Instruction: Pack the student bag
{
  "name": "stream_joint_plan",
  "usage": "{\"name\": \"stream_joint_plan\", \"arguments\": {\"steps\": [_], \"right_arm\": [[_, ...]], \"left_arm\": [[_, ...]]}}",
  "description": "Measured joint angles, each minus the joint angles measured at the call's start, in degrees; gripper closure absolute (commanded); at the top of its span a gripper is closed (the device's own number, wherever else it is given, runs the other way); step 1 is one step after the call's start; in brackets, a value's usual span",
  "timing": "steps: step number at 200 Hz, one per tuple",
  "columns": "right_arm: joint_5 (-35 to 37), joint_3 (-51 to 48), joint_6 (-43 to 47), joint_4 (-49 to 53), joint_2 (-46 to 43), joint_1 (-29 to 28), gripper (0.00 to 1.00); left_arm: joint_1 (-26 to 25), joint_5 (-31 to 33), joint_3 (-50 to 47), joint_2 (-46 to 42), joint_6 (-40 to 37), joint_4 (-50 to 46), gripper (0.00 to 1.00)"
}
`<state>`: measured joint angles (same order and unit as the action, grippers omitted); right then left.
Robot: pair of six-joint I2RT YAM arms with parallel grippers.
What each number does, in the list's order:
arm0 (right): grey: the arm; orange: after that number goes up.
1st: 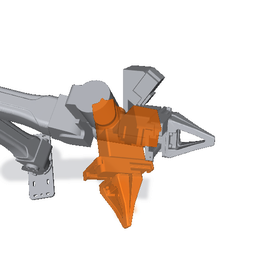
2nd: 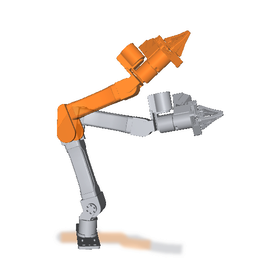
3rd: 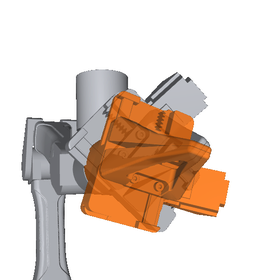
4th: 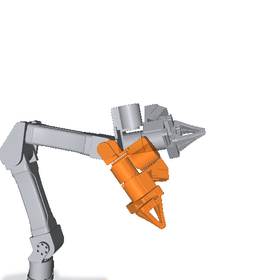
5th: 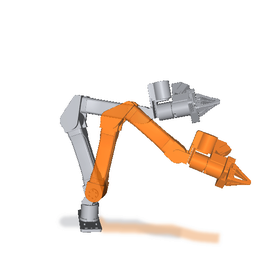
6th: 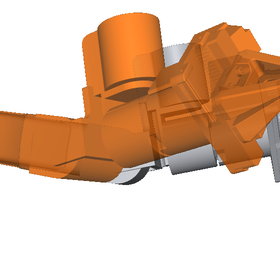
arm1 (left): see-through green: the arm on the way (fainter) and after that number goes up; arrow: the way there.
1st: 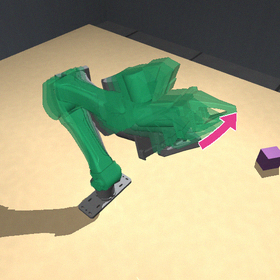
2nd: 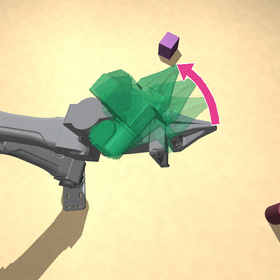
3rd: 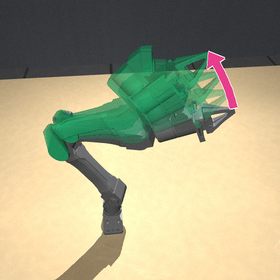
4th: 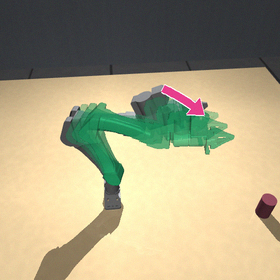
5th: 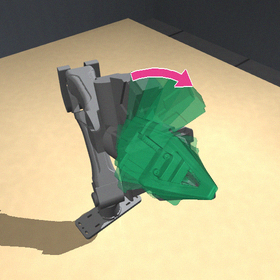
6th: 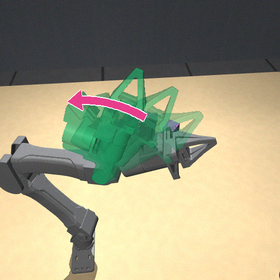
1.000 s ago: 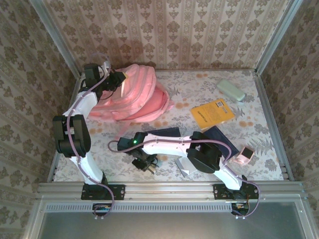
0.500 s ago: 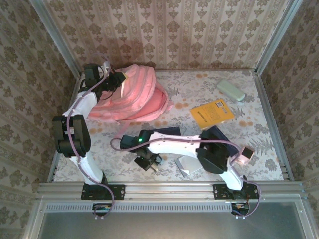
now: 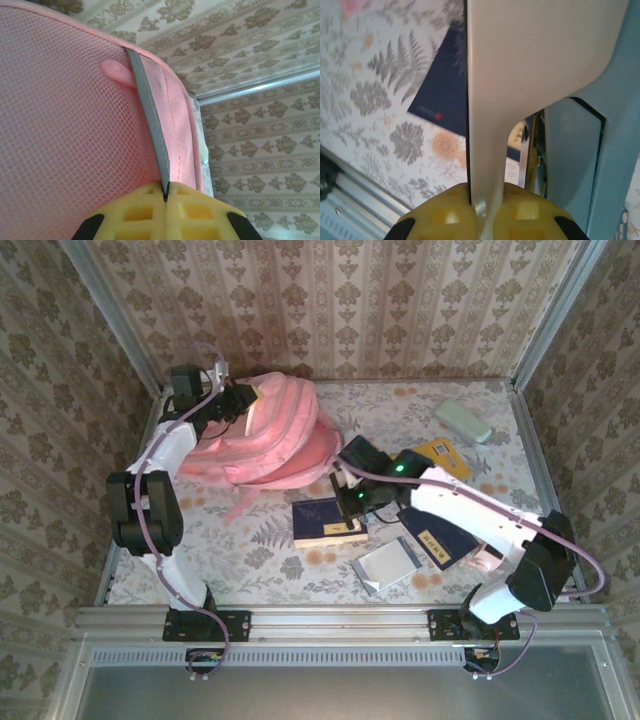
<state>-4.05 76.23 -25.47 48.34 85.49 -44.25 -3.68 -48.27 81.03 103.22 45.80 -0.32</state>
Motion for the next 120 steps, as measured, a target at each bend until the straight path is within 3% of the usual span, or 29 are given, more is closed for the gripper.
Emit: {"name": "stream_joint_plan", "arguments": {"steps": [58,120], "right_arm": [[-11.54,-3.34,-7.37,-11.15,-1.75,12.61,1.00],[-17.79,0.81,-17.05,-23.91,4.63,16.90,1.00]], "left_arm": [[-1.60,-2.82,0.00,-3.30,6.03,3.63,1.00],[-1.57,-5.77,-1.20,-7.58,8.96,5.18,1.00]]}}
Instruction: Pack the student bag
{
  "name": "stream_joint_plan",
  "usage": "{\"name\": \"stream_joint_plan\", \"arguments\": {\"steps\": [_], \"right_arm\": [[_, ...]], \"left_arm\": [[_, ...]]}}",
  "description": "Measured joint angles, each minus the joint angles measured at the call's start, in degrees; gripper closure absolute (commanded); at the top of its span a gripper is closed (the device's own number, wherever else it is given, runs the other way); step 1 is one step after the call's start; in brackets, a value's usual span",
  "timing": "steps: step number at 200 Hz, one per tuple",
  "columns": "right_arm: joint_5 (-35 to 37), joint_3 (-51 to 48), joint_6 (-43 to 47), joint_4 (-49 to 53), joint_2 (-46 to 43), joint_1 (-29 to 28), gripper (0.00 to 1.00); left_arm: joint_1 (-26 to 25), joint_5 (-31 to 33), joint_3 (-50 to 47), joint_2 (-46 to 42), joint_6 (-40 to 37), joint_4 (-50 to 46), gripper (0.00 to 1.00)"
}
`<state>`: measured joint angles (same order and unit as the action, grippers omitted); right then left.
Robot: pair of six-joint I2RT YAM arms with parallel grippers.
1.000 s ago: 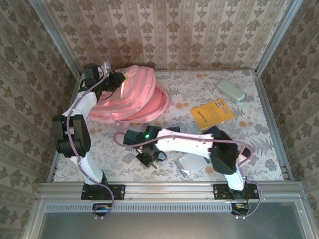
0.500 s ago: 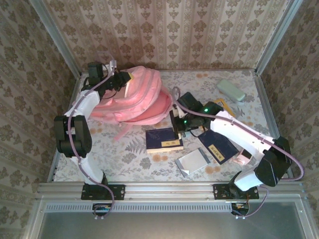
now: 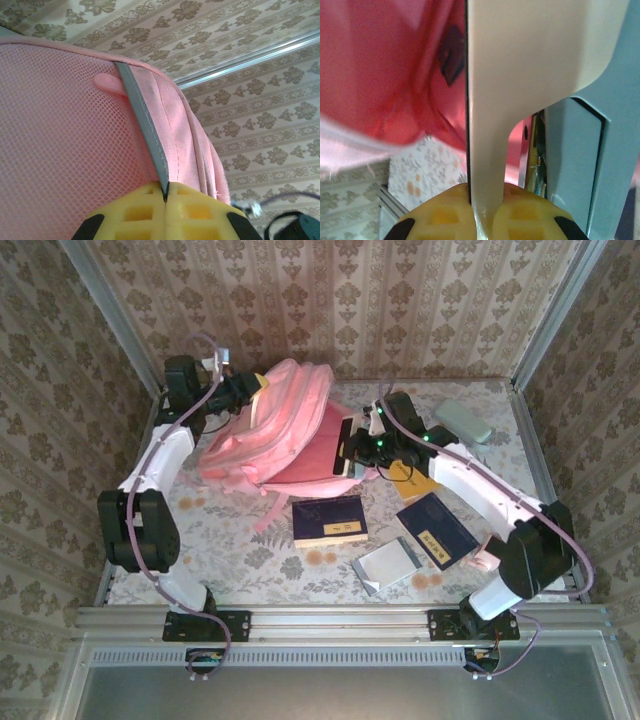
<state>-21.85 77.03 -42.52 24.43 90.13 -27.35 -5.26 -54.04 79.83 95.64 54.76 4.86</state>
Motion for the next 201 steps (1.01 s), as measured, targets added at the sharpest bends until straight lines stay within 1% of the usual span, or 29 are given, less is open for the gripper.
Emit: {"name": "stream_joint_plan", "arguments": {"steps": [44,84,135,142,146,150,160,168,187,201], "right_arm": [[-3.06,8.17,-7.69,-8.70,12.11,1.33,1.00],[-4.98,16.02,-14.38,-16.20,23.47,-1.29,0.98],[-5.51,16.98,-26.97,-33.40,35.60,-5.11,0.96],[-5.35,17.25,-28.26,-34.95,37.16,-5.55,0.93],[-5.25,17.59,-28.76,-35.47,37.90,-5.75,0.90],[-5.16,18.10,-29.31,-36.00,38.75,-6.03,0.84],[-4.85,19.28,-29.94,-37.00,40.28,-6.64,0.58],[-4.59,20.06,-30.18,-37.55,41.03,-7.15,0.47],[-4.24,21.07,-30.03,-38.47,41.18,-7.85,0.33],[-3.91,21.51,-29.55,-39.30,41.18,-8.31,0.30]], "left_arm": [[-1.14,-1.57,-0.81,-1.14,1.03,1.64,1.00],[-1.86,-2.27,-1.57,-2.19,1.14,2.56,1.00],[-2.89,-2.75,-2.97,-2.36,2.73,5.81,1.00],[-2.93,-2.78,-2.97,-2.36,2.95,6.03,1.00],[-2.97,-2.80,-2.97,-2.36,3.06,6.19,1.00],[-2.97,-2.84,-2.97,-2.36,3.17,6.36,1.00],[-2.97,-2.89,-2.99,-2.36,3.45,6.84,1.00],[-2.97,-2.99,-3.10,-2.34,3.61,7.37,1.00],[-2.95,-3.21,-3.54,-2.25,3.80,8.24,1.00],[-2.91,-3.28,-3.87,-2.23,4.07,8.57,1.00]]}}
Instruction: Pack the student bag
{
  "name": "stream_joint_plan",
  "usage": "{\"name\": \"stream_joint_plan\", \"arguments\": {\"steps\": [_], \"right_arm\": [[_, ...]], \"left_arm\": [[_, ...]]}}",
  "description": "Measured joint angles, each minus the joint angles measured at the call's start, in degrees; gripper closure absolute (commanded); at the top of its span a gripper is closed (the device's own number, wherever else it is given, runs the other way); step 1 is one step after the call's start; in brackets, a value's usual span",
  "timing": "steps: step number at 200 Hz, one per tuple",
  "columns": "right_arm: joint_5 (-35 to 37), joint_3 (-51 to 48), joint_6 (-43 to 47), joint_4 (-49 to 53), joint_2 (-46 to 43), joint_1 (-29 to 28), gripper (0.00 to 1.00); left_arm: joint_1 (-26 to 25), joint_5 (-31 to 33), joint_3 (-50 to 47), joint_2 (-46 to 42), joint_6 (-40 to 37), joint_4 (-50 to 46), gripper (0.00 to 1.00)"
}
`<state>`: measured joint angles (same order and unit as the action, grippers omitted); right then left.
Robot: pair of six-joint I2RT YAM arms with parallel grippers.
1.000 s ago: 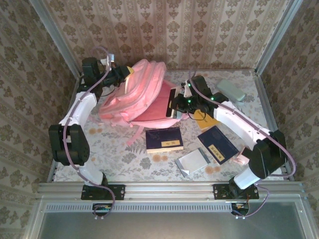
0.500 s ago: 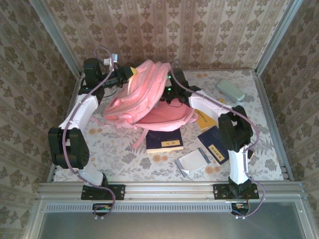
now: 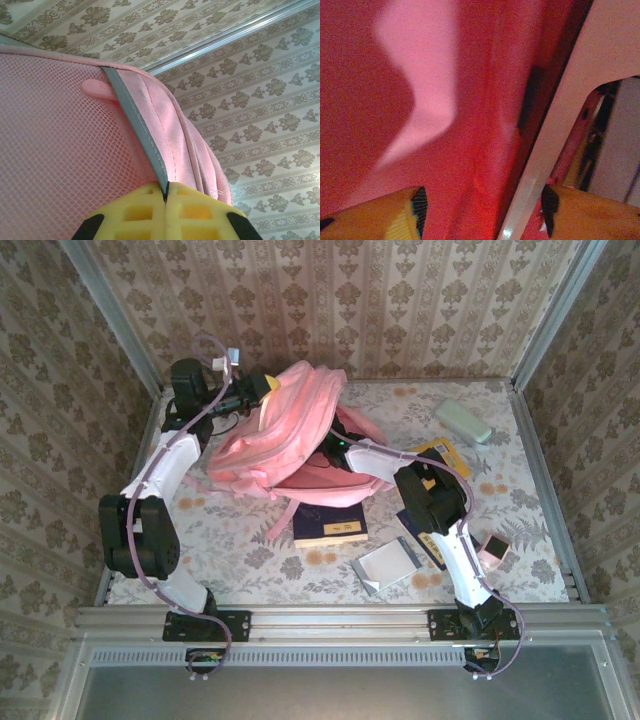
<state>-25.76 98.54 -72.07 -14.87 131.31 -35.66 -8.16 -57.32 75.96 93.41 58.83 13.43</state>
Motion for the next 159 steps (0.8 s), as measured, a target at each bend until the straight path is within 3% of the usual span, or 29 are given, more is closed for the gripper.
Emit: {"name": "stream_joint_plan", "arguments": {"steps": [102,159], "right_arm": [[1.09,-0.04,11.76,14.93,-6.25,0.81,0.32],[3.26,-14.49,19.58,15.56,-21.94,3.26,0.29]], "left_arm": [[3.91,-0.04,-1.95,0.42,2.99,4.17,1.00],[4.79,0.57,-3.17,0.39,2.91,4.59,1.00]]}}
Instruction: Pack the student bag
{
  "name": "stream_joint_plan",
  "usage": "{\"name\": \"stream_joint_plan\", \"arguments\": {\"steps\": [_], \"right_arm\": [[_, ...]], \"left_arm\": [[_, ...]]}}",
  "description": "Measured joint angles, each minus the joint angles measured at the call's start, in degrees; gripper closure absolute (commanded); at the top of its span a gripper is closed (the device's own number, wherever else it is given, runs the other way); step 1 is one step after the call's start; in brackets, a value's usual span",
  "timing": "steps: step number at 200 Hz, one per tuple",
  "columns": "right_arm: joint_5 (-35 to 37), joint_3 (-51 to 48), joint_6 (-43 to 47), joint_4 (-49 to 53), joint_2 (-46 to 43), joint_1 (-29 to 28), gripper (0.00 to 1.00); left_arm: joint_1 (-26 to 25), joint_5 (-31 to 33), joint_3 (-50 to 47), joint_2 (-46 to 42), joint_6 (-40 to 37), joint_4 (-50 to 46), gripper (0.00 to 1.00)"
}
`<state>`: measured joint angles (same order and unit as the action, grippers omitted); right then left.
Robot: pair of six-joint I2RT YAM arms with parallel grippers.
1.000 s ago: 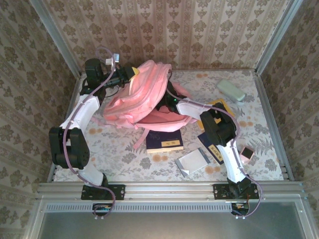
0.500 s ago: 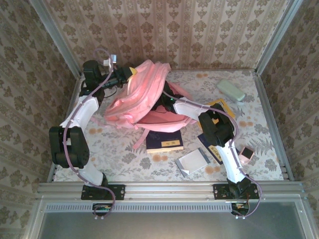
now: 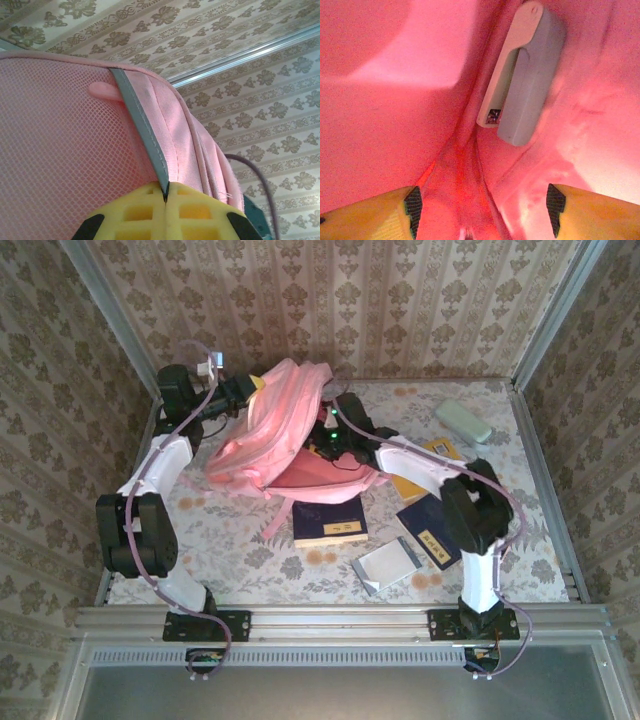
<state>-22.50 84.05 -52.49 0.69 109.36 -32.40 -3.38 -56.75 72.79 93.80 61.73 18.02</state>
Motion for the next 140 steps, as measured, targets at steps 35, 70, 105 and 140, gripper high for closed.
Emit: {"name": "stream_joint_plan", "arguments": {"steps": [35,70,105,140], "right_arm": [[6.08,-3.21,7.74,5.42,-10.40,3.08,0.21],[14.40,-3.34,17.09,14.27,-17.16,4.31,0.16],[18.18,-5.27,22.01,19.32,-20.37,12.39,0.14],[20.81,-4.63,21.68,21.73,-17.97,25.99,0.14]], "left_arm": [[0.11,3.69,-1.31,-0.37,-0.52,-1.51,1.00],[0.09,9.55,-3.04,-2.71,-3.78,-7.32,1.00],[0.09,13.68,-3.15,-5.20,-7.63,-12.17,1.00],[-0.17,14.14,-5.11,-5.14,-7.23,-10.43,1.00]]}}
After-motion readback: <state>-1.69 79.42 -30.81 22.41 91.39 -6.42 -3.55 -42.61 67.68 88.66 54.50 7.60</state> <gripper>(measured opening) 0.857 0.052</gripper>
